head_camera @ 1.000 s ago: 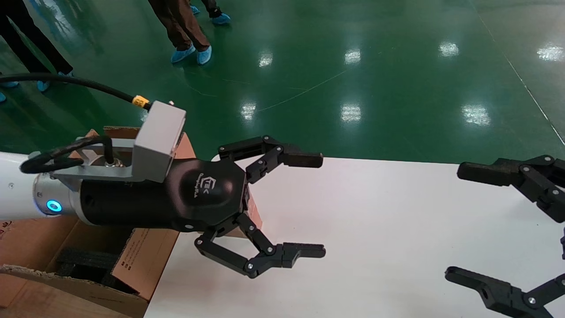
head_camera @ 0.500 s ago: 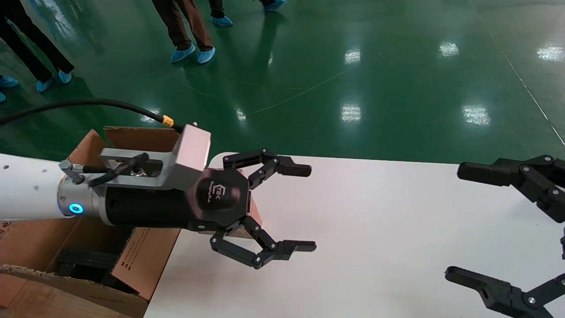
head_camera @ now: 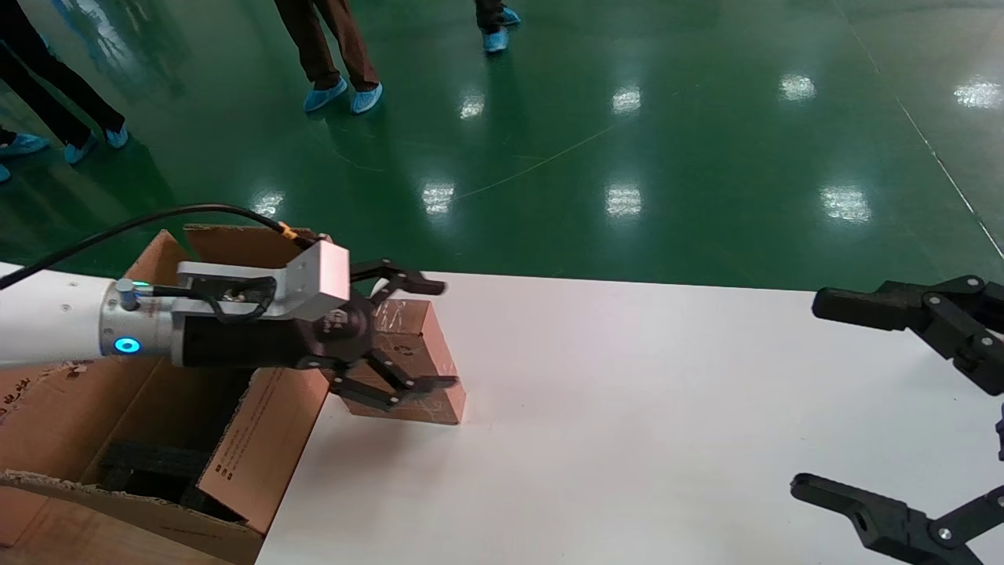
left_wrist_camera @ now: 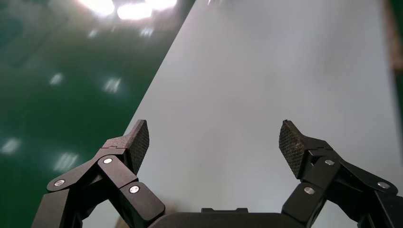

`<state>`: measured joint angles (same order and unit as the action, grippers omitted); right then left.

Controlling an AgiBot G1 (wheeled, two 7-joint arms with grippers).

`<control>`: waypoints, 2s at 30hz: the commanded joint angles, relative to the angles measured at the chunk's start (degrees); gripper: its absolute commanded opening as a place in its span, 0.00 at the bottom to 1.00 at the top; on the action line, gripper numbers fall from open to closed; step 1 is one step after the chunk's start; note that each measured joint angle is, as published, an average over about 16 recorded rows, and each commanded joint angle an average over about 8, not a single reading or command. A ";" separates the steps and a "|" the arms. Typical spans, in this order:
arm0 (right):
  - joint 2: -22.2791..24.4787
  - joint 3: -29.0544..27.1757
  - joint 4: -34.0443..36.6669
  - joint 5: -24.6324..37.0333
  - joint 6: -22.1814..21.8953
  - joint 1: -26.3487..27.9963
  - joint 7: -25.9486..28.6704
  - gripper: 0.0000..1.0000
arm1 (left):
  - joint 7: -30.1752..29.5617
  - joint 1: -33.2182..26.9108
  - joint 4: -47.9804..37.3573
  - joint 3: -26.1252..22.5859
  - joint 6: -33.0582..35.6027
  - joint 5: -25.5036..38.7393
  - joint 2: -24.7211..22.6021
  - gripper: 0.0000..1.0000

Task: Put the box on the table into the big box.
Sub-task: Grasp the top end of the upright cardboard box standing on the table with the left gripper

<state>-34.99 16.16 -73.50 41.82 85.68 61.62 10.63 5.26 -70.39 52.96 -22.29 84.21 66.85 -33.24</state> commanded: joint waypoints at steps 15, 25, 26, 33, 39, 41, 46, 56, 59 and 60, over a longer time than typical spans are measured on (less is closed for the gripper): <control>0.03 0.07 0.00 -0.05 -0.03 0.01 -0.03 1.00 | 15.58 -13.09 -21.61 -4.33 0.86 13.65 -2.05 1.00; 0.05 0.11 0.00 -0.08 -0.05 0.02 -0.06 1.00 | 22.06 -16.80 -30.25 -6.64 -0.35 18.07 -5.27 1.00; 0.05 0.12 0.00 -0.08 -0.05 0.02 -0.06 1.00 | 22.62 -17.07 -30.98 -6.81 -0.46 18.38 -5.60 1.00; 0.06 0.14 0.00 -0.10 -0.06 0.03 -0.07 0.79 | 25.77 -18.67 -35.59 -7.71 -0.78 19.86 -7.38 0.87; 0.07 0.17 0.00 -0.12 -0.07 0.04 -0.08 0.06 | 27.47 -19.99 -38.58 -8.20 -0.75 20.67 -8.13 0.12; 0.07 0.18 0.00 -0.12 -0.08 0.04 -0.09 0.00 | 27.94 -20.38 -39.37 -8.30 -0.75 20.85 -8.27 0.00; 0.08 0.20 0.00 -0.14 -0.09 0.04 -0.10 0.00 | 28.99 -21.30 -40.99 -8.50 -0.59 21.21 -8.49 0.00; 0.10 0.24 0.00 -0.16 -0.10 0.05 -0.12 0.00 | 30.58 -22.97 -43.22 -8.70 0.20 21.51 -9.13 0.00; 0.10 0.25 0.00 -0.17 -0.11 0.05 -0.12 0.00 | 30.82 -23.42 -43.79 -8.69 0.49 21.48 -9.27 0.00; 0.11 0.25 0.00 -0.17 -0.11 0.05 -0.13 0.00 | 30.88 -23.57 -43.97 -8.68 0.59 21.47 -9.30 0.00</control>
<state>-34.88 16.41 -73.50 41.64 85.57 61.68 10.50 36.11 -93.97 9.07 -30.96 84.86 88.31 -42.46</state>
